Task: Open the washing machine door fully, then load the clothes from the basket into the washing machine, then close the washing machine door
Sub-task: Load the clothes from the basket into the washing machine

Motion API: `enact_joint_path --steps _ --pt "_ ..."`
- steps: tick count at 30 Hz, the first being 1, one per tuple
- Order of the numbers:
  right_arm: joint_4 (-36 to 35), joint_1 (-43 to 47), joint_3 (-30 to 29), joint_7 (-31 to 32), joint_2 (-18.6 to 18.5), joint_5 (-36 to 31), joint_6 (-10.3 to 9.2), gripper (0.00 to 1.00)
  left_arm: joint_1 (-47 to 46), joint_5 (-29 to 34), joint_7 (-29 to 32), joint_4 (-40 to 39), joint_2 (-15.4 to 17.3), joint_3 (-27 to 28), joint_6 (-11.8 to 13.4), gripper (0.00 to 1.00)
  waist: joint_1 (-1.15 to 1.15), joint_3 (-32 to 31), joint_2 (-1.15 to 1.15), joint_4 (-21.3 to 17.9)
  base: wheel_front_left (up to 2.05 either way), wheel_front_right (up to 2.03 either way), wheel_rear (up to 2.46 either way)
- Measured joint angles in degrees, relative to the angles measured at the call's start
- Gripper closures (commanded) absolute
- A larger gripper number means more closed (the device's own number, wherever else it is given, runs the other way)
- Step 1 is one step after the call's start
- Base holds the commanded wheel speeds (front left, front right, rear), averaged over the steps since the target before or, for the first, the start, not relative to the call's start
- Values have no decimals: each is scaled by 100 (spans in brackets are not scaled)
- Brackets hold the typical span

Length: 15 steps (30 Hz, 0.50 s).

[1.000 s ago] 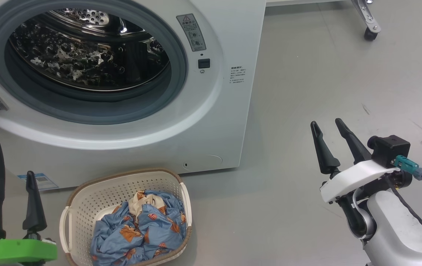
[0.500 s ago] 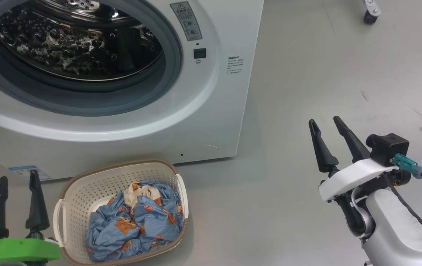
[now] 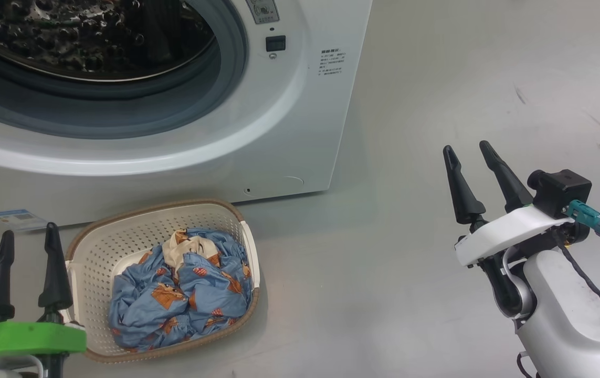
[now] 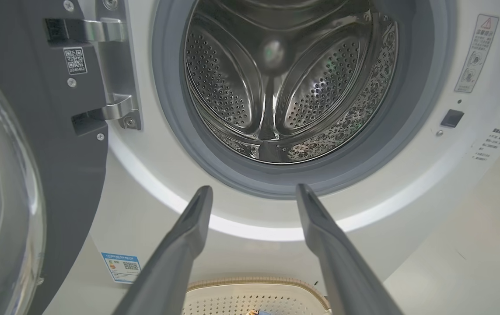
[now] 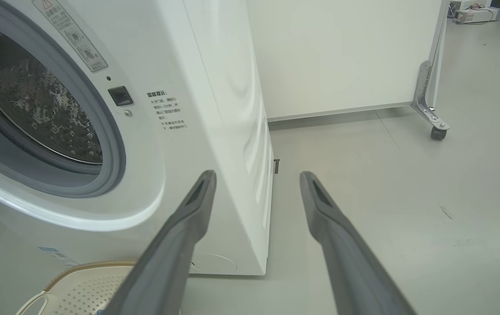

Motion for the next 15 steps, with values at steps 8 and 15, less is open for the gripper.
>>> enact_joint_path --steps 8,15 --pt "-99 -220 -5 0 64 -57 0 0 -304 -5 102 57 120 -44 -48 0 0 422 0 -51 0 0 0" --pt "-143 -347 -9 0 174 -133 0 0 -558 -46 294 330 156 -171 -57 0 0 838 0 -103 0 0 0"
